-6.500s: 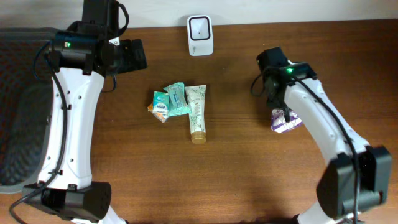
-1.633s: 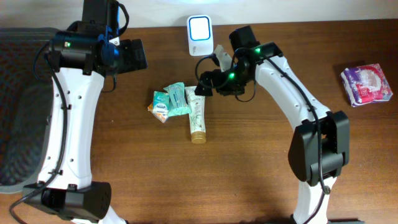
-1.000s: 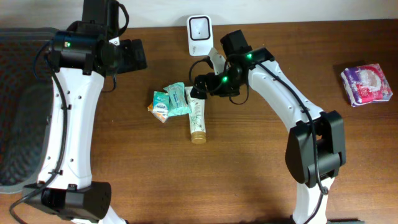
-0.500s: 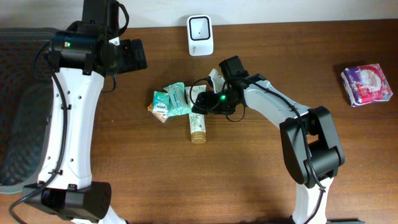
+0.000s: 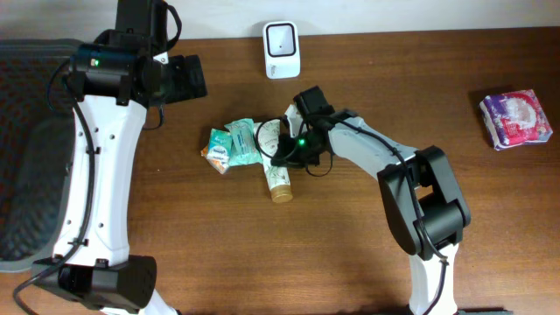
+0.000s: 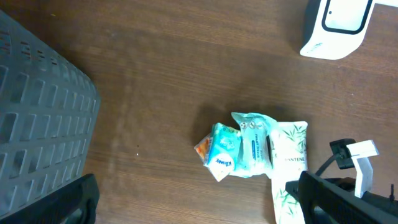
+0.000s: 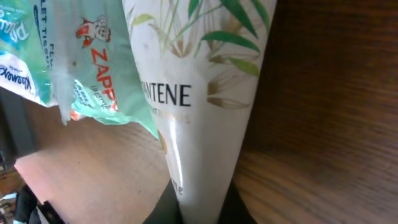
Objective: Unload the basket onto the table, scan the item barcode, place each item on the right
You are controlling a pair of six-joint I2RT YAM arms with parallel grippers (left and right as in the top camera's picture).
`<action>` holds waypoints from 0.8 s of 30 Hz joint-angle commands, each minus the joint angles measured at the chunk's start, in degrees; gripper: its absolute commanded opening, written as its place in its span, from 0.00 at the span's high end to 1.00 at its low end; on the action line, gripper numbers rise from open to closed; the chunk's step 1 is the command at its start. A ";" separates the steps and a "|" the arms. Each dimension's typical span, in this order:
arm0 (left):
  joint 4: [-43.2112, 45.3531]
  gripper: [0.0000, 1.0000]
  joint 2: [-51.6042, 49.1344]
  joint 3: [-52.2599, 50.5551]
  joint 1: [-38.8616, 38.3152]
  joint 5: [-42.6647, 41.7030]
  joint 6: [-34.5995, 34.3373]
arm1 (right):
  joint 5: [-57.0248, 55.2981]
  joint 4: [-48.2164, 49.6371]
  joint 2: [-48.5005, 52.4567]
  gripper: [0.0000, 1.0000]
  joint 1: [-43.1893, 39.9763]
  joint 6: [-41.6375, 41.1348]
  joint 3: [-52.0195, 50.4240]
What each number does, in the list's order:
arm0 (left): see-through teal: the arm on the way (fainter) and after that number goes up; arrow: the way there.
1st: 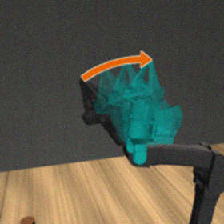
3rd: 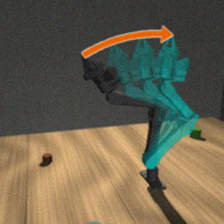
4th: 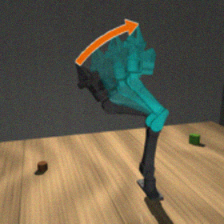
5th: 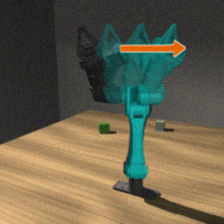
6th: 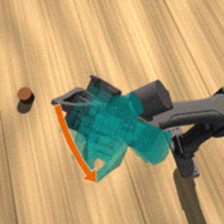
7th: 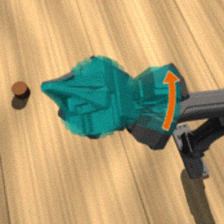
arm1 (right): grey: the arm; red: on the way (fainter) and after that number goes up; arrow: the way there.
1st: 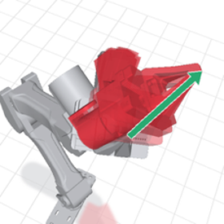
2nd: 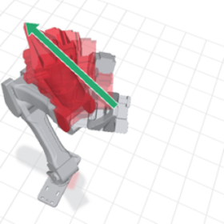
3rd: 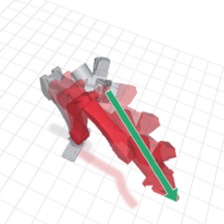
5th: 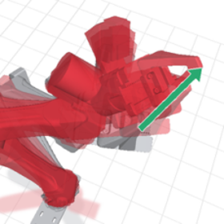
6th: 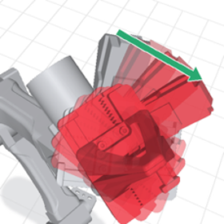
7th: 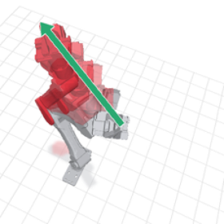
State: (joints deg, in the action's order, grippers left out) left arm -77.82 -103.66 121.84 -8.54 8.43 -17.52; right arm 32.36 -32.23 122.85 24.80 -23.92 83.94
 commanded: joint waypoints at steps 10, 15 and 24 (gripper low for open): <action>0.11 0.01 0.15 0.55 0.09 0.42 0.68 | -31.85 -30.86 -6.21 0.96 -6.25 5.64 12.28; 0.11 0.01 0.17 0.55 0.09 0.42 0.68 | -35.23 -34.75 -6.14 0.75 -8.76 9.09 12.28; 0.11 0.01 0.15 0.55 0.09 0.44 0.68 | -34.58 -44.46 -6.14 0.01 -9.51 8.00 21.05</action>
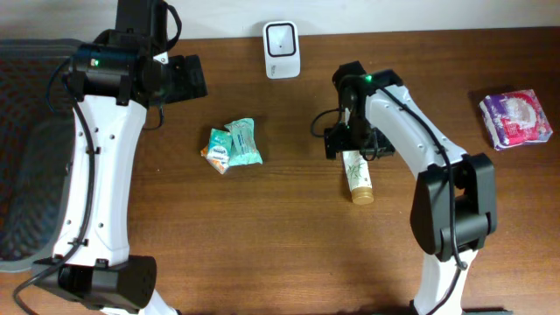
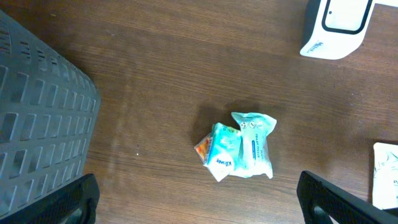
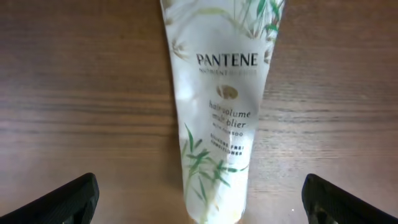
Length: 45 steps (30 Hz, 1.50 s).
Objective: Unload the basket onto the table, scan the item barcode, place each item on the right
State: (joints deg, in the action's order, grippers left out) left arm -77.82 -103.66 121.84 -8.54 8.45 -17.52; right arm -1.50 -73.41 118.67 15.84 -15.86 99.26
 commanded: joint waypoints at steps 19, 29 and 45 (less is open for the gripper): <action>0.11 0.01 0.15 0.55 0.09 0.39 0.68 | -15.63 -7.63 5.07 0.14 7.32 -1.81 10.43; 0.11 0.01 0.17 0.55 0.09 0.39 0.68 | -26.64 -3.76 13.35 0.21 12.28 -8.83 8.20; 0.11 0.01 0.17 0.55 0.09 0.39 0.68 | -30.47 4.57 13.84 0.56 12.74 -12.11 -2.89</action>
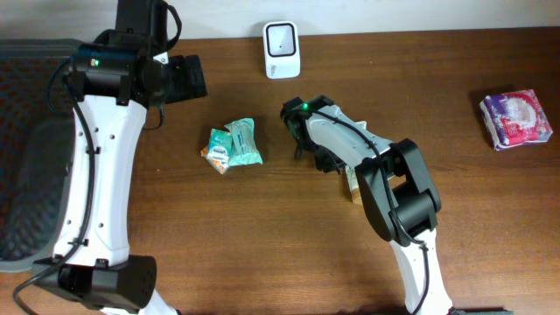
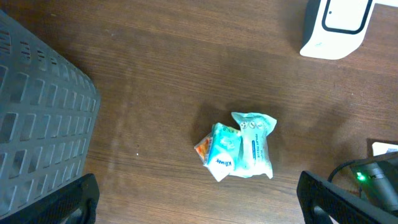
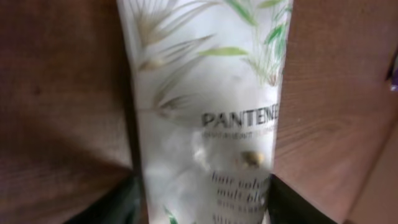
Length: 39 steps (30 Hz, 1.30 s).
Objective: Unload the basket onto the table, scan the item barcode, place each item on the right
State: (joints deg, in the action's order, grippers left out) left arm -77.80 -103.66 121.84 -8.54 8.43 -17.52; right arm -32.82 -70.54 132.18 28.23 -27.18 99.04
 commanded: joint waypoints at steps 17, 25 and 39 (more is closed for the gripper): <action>0.09 0.01 0.17 0.55 0.09 0.42 0.68 | 64.81 -7.13 -0.57 0.96 -11.32 20.41 18.01; 0.09 0.01 0.17 0.55 0.09 0.42 0.68 | 74.58 -5.05 -0.57 0.96 -18.45 25.42 11.30; 0.09 0.01 0.15 0.55 0.09 0.42 0.68 | 65.85 -13.09 -2.75 0.55 -35.28 28.26 5.62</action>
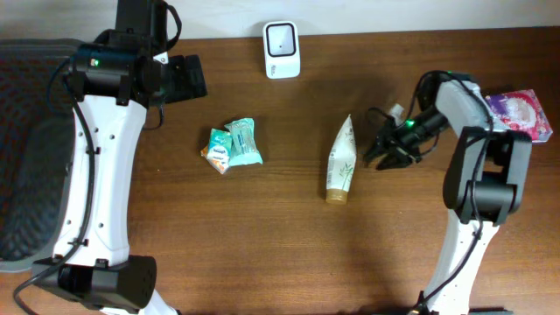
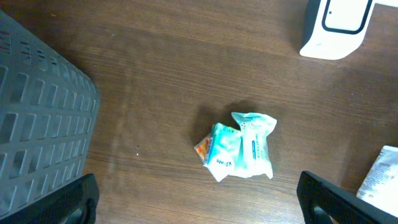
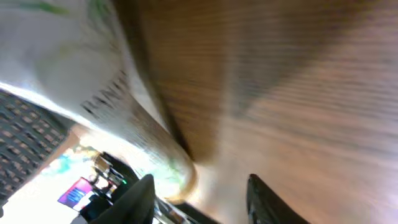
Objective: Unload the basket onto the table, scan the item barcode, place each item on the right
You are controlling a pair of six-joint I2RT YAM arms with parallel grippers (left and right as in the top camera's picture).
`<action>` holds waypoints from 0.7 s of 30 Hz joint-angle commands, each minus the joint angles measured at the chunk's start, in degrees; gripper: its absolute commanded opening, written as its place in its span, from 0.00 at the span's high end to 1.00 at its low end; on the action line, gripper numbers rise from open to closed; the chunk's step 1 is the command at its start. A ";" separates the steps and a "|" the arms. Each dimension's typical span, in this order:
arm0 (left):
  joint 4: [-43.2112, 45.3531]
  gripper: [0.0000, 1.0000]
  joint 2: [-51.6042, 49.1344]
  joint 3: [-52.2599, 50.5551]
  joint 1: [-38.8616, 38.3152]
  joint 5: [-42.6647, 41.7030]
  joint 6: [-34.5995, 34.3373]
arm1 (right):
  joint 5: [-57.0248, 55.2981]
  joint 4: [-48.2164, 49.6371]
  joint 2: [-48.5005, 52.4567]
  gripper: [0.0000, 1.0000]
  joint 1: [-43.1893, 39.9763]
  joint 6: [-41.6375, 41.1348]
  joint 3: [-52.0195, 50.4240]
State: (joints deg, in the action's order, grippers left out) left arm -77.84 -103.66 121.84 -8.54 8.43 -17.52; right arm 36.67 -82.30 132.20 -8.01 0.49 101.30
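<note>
The white Pantene tube [image 1: 341, 162] lies tilted on the table's middle, cap toward the front; its flat end shows in the left wrist view [image 2: 379, 179]. In the blurred right wrist view the tube [image 3: 118, 118] lies ahead on the left. My right gripper [image 1: 388, 150] is just right of the tube, apart from it, open [image 3: 199, 202] with nothing between its fingers. The white scanner [image 1: 282, 50] stands at the back edge [image 2: 336, 28]. My left gripper [image 1: 181, 79] hangs high at the back left, open [image 2: 199, 202] and empty.
Two teal tissue packets [image 1: 233, 145] lie left of the tube [image 2: 239, 152]. A pink package [image 1: 516, 115] sits at the far right. A grey basket [image 1: 31, 149] fills the left side [image 2: 37, 106].
My right gripper was down round the tube's flat end with the arm stretched left; now it is open to the right of the tube. The tube lies a little further left and tilted.
The tube first lay against the tissue packets with my right gripper at it. It then lay further right, alone, with the gripper open above it. The gripper was then round its flat end, and now the tube lies free and tilted. My left arm has stayed still.
</note>
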 commanded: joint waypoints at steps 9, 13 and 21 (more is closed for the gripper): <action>0.13 0.01 0.15 0.55 0.09 0.42 0.68 | -16.94 -1.38 -7.89 0.33 15.69 -13.07 11.67; 0.13 0.01 0.15 0.55 0.09 0.42 0.68 | -32.24 0.57 -7.89 0.29 24.06 -25.83 13.94; 0.13 0.01 0.15 0.55 0.09 0.42 0.68 | -36.28 6.84 -7.89 0.01 31.21 -29.92 14.14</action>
State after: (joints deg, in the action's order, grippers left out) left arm -77.80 -103.66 121.84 -8.54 8.43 -17.52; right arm 2.63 -76.75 125.73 22.41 -27.88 114.10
